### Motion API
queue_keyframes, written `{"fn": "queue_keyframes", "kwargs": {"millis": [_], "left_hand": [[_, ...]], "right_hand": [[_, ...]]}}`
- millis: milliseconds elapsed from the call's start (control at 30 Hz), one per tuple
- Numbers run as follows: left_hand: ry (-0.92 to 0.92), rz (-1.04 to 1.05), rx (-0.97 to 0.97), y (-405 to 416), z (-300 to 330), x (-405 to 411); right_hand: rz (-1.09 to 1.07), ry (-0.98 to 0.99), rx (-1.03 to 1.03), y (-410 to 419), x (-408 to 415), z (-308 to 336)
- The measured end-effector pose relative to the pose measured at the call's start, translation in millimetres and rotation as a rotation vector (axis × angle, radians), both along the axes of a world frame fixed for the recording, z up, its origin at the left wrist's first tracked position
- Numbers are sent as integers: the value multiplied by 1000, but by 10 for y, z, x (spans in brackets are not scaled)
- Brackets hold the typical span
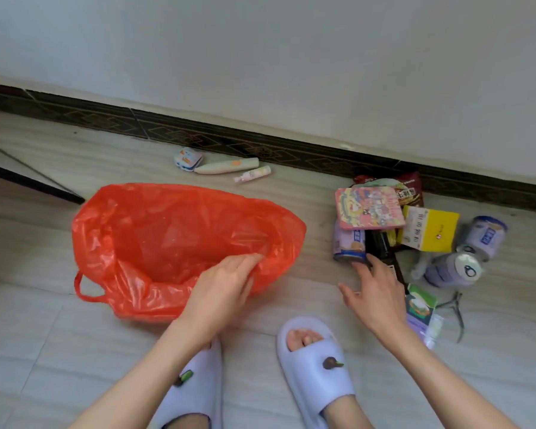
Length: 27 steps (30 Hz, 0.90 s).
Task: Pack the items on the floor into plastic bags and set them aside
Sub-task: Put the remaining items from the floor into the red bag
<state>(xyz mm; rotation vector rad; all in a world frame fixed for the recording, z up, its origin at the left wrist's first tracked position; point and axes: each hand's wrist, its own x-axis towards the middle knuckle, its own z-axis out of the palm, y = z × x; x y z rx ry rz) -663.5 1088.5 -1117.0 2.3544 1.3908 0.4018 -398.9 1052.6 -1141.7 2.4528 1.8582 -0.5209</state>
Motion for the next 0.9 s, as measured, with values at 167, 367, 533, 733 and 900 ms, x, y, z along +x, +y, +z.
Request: {"fn": "queue_keyframes", "kwargs": {"millis": [167,367,533,733,900], "left_hand": [[-42,137,222,277,161,142],[100,-43,324,241,9,439],[184,-80,140,39,-222,482],[108,-104,107,-46,-165,296],[214,-63,8,-118,-188,-97]], "right_hand": [[-142,77,-220,-196,189,-99],[-175,330,219,-89,227,66],[-219,610,632,221,-79,624],[323,679,409,857,-735,577],[609,354,-22,1193,-971,110]]}}
